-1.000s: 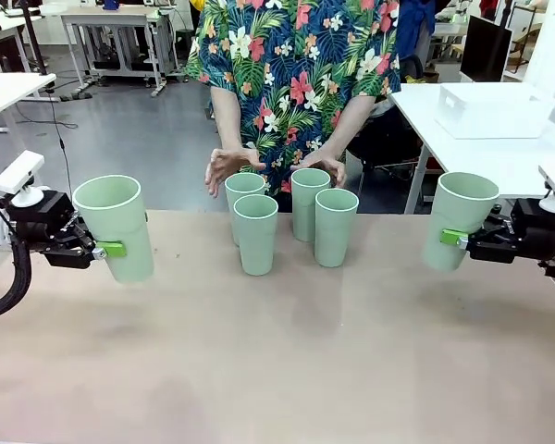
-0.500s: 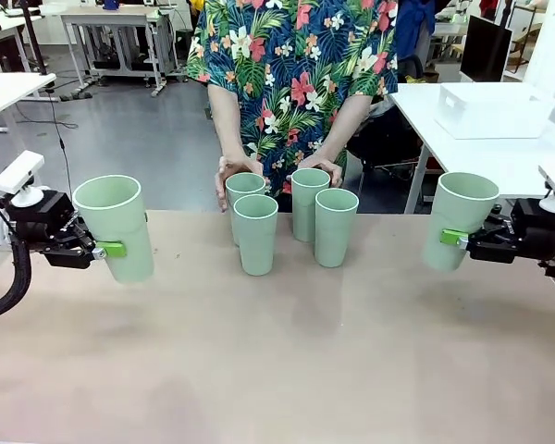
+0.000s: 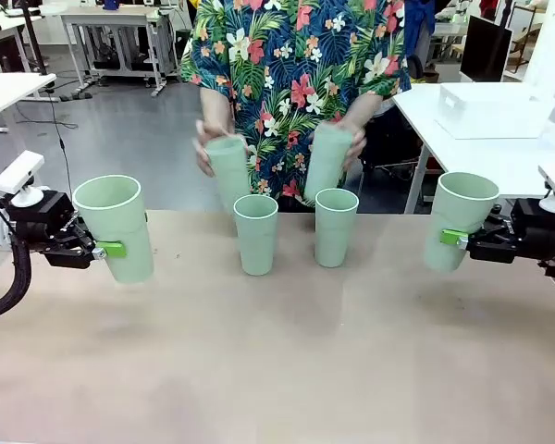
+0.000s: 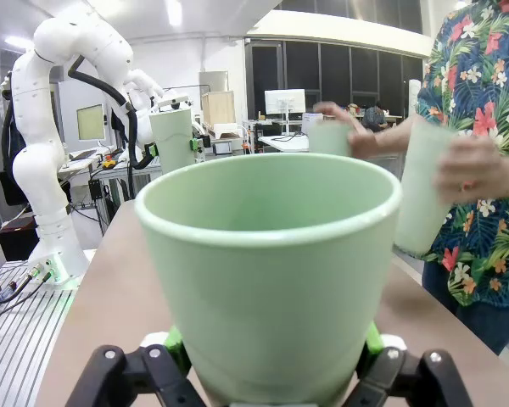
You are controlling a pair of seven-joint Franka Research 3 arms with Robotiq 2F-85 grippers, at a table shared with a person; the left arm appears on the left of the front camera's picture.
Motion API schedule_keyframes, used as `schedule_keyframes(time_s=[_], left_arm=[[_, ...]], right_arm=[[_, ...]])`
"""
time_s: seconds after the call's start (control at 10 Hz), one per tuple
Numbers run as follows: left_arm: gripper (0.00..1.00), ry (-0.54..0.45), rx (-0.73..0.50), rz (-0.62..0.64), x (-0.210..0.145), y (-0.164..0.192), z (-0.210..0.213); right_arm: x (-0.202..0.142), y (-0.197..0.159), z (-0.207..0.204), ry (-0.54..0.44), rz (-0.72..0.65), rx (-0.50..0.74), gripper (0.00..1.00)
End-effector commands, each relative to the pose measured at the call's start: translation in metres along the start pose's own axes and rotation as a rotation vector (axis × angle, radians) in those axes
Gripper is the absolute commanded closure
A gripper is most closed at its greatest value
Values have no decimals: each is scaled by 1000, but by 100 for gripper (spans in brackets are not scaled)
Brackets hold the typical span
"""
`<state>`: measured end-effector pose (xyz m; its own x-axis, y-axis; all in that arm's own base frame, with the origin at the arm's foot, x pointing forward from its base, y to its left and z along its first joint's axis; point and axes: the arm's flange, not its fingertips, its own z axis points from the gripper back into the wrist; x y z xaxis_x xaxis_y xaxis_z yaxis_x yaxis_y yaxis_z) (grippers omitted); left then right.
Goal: Stack the cups and store them in the basket.
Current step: Place the stack of Reusable plastic cups into the Pantry Basket.
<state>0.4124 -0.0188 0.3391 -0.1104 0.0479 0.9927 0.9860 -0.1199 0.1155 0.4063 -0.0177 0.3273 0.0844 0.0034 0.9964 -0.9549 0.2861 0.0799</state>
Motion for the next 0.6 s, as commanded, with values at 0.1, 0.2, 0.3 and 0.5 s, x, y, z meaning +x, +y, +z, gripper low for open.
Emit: schedule_keyframes(time_s=[0.1, 0.2, 0.3, 0.5], left_arm=[[15, -5, -2, -1, 1, -1, 1], [15, -5, -2, -1, 1, -1, 1], [15, -5, -2, -1, 1, -1, 1], [15, -5, -2, -1, 1, -1, 1]], right_arm=[[2, 0, -1, 1, 4, 0, 15], [2, 0, -1, 1, 4, 0, 15], [2, 0, -1, 1, 4, 0, 15], [2, 0, -1, 1, 4, 0, 15]])
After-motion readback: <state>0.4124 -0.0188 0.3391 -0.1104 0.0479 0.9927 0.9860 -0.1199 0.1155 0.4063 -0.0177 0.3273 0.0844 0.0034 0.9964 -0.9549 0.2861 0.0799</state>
